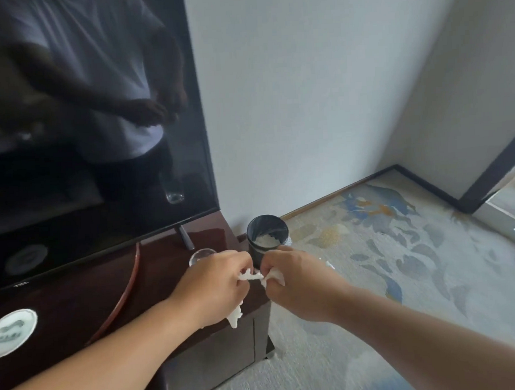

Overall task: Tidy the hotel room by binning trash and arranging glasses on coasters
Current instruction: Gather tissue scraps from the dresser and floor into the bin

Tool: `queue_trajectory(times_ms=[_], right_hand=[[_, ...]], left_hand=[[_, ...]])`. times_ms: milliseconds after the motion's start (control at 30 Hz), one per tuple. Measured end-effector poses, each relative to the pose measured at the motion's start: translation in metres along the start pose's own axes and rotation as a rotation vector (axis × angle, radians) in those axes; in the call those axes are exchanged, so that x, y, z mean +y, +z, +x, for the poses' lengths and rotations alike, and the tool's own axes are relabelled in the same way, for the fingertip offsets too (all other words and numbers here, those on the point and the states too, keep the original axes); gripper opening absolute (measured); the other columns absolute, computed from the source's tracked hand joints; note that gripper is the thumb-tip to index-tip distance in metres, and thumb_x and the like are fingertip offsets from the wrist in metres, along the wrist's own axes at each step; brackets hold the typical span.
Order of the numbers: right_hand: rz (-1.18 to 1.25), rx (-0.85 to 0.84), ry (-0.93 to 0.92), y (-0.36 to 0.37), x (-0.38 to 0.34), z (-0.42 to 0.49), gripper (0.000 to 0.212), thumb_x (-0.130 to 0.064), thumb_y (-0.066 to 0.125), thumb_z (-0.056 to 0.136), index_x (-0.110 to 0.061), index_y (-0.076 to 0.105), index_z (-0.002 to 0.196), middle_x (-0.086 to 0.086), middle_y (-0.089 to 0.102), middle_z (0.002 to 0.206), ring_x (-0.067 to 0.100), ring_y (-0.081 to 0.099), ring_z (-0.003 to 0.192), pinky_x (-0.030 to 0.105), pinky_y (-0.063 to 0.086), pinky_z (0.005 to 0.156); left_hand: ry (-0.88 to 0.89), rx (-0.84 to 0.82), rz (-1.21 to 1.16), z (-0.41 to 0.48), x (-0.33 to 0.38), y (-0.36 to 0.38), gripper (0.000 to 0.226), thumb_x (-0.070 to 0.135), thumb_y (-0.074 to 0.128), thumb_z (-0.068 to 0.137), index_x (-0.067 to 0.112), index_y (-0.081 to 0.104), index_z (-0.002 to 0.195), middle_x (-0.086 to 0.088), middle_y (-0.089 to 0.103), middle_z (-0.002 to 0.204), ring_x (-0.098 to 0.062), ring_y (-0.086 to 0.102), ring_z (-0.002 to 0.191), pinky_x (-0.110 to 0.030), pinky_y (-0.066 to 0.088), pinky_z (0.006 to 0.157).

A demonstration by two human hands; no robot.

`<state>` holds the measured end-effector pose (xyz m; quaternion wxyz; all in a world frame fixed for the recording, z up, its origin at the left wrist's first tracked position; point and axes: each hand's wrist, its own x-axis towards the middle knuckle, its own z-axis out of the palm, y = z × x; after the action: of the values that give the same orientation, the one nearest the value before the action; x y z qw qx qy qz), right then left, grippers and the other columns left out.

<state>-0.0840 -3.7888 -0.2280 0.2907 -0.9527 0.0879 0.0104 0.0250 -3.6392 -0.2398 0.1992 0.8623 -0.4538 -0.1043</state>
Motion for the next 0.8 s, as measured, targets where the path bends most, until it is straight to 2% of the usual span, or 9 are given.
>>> queue_trajectory(times_ms=[100, 300, 433, 600, 800], right_hand=[[-0.004, 0.023, 0.046, -0.020, 0.029, -0.018, 0.010, -0.025, 0.049, 0.083, -0.032, 0.054, 0.087, -0.013, 0.052, 0.092, 0.008, 0.053, 0.077, 0.024, 0.045, 0.062], [0.000, 0.065, 0.136, -0.048, 0.076, -0.033, 0.012, -0.025, 0.049, 0.085, -0.029, 0.058, 0.093, -0.014, 0.052, 0.094, 0.004, 0.052, 0.074, 0.021, 0.038, 0.058], [0.005, 0.073, 0.178, -0.061, 0.096, -0.027, 0.010, -0.026, 0.049, 0.084, -0.034, 0.053, 0.087, -0.012, 0.054, 0.097, 0.005, 0.052, 0.074, 0.021, 0.036, 0.056], [-0.018, 0.101, 0.225, -0.084, 0.118, -0.008, 0.012, -0.024, 0.046, 0.084, -0.033, 0.053, 0.085, -0.013, 0.052, 0.089, 0.004, 0.050, 0.073, 0.021, 0.035, 0.055], [-0.055, 0.167, 0.273, -0.113, 0.139, 0.020, 0.015, -0.022, 0.044, 0.082, -0.031, 0.056, 0.086, -0.017, 0.049, 0.084, 0.003, 0.051, 0.071, 0.021, 0.042, 0.057]], left_hand=[[0.055, -0.047, -0.011, 0.018, 0.034, 0.015, 0.006, 0.020, 0.048, 0.083, 0.025, 0.051, 0.080, 0.007, 0.053, 0.078, -0.013, 0.055, 0.069, -0.035, 0.044, 0.054], [0.171, -0.079, 0.042, 0.056, 0.075, 0.037, 0.006, 0.022, 0.048, 0.083, 0.027, 0.051, 0.083, 0.010, 0.052, 0.079, -0.014, 0.051, 0.073, -0.027, 0.034, 0.055], [0.223, -0.092, 0.049, 0.085, 0.083, 0.044, 0.006, 0.022, 0.048, 0.084, 0.028, 0.050, 0.082, 0.010, 0.050, 0.077, -0.012, 0.048, 0.069, -0.024, 0.027, 0.051], [0.251, -0.094, 0.021, 0.131, 0.086, 0.046, 0.007, 0.022, 0.046, 0.084, 0.026, 0.052, 0.084, 0.010, 0.053, 0.080, -0.009, 0.048, 0.071, -0.029, 0.037, 0.057], [0.296, -0.140, -0.003, 0.190, 0.083, 0.045, 0.015, 0.023, 0.042, 0.081, 0.034, 0.040, 0.071, 0.013, 0.049, 0.074, -0.005, 0.046, 0.068, -0.026, 0.031, 0.053]])
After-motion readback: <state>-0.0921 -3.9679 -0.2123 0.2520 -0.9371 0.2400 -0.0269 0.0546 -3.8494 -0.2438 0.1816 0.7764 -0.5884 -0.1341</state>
